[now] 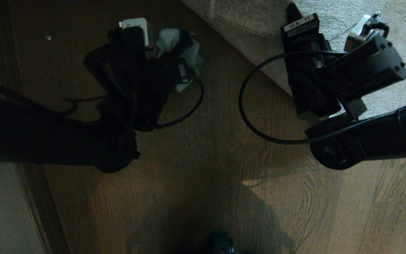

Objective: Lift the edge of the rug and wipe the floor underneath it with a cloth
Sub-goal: Wipe the floor under the carpet with a rag

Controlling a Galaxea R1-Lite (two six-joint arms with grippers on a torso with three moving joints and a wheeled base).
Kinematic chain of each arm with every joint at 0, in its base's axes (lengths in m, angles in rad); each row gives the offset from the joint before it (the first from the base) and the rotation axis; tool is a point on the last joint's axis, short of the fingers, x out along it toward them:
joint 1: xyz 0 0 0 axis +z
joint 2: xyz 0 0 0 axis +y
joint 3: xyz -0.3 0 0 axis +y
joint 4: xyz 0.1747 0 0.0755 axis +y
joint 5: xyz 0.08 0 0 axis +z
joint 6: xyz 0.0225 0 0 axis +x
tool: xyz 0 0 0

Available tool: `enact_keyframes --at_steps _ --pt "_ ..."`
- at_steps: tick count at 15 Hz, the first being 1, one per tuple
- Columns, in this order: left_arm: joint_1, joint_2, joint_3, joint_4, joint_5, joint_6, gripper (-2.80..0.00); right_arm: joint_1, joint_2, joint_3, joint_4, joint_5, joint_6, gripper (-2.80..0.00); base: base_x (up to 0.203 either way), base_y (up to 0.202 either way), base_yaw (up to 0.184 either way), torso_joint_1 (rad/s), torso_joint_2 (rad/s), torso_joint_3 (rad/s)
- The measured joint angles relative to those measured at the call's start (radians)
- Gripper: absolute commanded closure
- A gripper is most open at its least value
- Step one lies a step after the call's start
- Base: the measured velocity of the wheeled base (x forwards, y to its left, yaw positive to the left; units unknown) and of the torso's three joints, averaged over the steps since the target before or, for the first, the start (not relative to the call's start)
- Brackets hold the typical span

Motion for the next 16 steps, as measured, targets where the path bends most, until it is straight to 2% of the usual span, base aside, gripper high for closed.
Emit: enact_keyframes --at_steps 10,14,16 --pt "0.198 -0.008 -0.045 0.0 -0.006 0.001 0.0 0.0 0.004 0.0 -0.001 0.0 0.0 0.0 0.0 0.0 0.0 0.0 0.0 0.0" --pt "0.223 -0.033 -0.04 0.0 -0.003 0.001 0.0 0.002 0.01 0.001 -0.001 0.0 0.0 0.0 0.0 0.0 0.0 0.0 0.0 0.0" --pt "0.199 -0.059 -0.008 0.0 0.0 0.001 0.0 0.002 0.011 0.001 -0.001 0.0 0.0 0.0 0.0 0.0 0.0 0.0 0.0 0.0"
